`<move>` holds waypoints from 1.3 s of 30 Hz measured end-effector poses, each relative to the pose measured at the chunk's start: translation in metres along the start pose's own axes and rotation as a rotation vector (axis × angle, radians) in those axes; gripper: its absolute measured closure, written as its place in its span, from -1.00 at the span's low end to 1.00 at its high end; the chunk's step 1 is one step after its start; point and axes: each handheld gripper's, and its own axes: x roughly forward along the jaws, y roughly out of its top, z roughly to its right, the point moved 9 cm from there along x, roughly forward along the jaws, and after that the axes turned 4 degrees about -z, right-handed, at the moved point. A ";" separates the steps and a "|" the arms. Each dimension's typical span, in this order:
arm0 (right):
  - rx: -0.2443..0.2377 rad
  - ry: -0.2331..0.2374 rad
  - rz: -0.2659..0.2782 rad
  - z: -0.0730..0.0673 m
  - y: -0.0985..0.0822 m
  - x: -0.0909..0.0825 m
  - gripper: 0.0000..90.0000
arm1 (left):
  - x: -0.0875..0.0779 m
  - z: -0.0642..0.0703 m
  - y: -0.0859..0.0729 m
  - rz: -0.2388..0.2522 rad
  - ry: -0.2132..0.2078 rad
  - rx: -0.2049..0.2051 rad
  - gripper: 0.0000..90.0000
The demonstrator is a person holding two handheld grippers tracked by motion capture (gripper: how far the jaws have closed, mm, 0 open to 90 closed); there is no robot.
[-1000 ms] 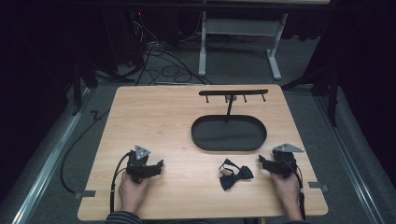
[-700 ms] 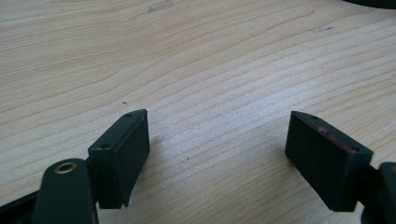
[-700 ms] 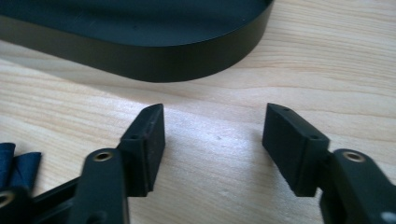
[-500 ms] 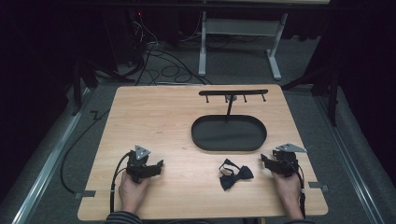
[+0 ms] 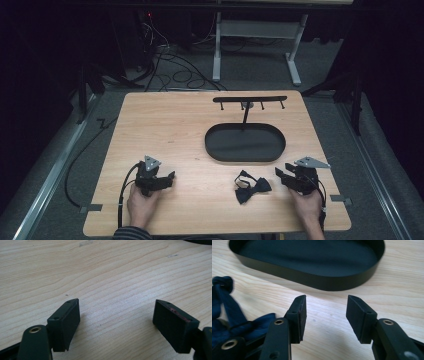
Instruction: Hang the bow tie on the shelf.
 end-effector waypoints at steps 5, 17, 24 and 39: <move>-0.013 0.024 0.007 -0.009 0.002 -0.001 0.23 | 0.000 0.000 0.000 0.000 0.000 0.000 -0.50; -0.034 0.064 0.015 -0.023 0.003 -0.005 0.29 | 0.000 0.000 0.000 0.000 0.000 0.000 -0.50; -0.042 0.087 0.028 -0.030 0.005 -0.008 0.31 | 0.000 0.000 0.000 0.000 0.000 0.000 -0.50; -0.068 0.155 0.052 -0.053 0.011 -0.011 0.32 | 0.000 0.000 0.000 0.000 0.000 0.000 -0.51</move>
